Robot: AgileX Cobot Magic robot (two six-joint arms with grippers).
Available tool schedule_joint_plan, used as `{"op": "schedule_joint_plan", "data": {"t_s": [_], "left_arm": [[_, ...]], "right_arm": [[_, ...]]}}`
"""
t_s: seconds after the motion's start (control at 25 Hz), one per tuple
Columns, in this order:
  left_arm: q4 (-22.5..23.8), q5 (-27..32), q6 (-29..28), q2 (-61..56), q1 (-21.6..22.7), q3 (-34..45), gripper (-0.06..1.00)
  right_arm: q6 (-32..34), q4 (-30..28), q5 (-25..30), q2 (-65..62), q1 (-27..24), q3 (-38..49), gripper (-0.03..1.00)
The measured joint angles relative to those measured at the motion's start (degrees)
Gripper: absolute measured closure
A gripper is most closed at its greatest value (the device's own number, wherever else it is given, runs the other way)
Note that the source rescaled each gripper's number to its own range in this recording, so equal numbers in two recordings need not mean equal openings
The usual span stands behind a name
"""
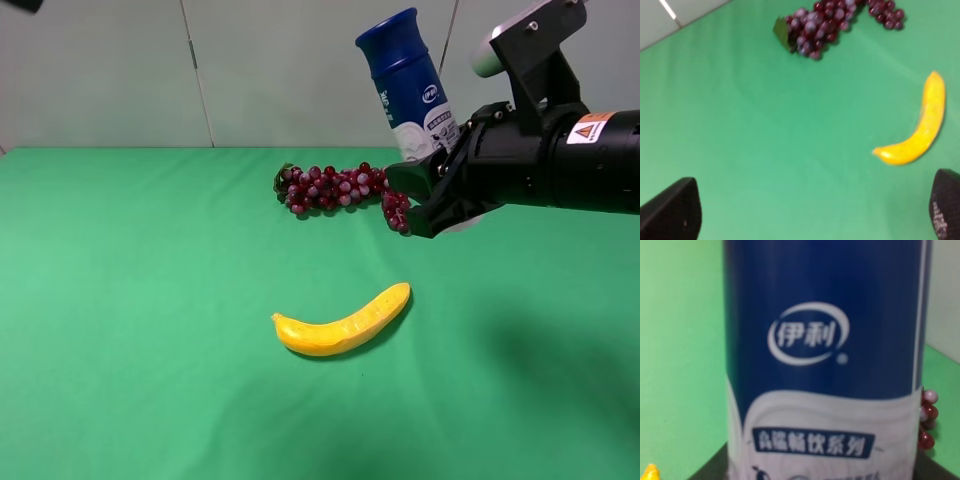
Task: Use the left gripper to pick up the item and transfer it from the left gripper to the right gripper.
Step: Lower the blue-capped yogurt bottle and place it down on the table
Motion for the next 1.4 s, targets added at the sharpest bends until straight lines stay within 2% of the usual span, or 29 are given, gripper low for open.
{"op": "schedule_joint_plan", "data": {"t_s": [0.2,0.52,0.96,1.2,1.4], "left_arm": [[2.67,-0.21,-1.98,-7.59,0.00,8.96,0.10],[2.79,-0.42,-6.17,-22.42,0.00,25.59,0.10],[2.54,-2.06,-6.55,-48.18,0.00,44.23,0.10],[0.59,-3.00,-6.65,-59.67,0.00,50.06,0.10],[0.30,-3.57,-6.65,-60.79,0.00,50.24,0.10]], "right_arm": [[0.00,0.00,0.00,0.00,0.00,0.00,0.92],[0.00,0.05,0.00,0.00,0.00,0.00,0.92],[0.00,0.05,0.00,0.00,0.00,0.00,0.92],[0.00,0.05,0.00,0.00,0.00,0.00,0.92],[0.00,0.38,0.00,0.00,0.00,0.00,0.92]]}}
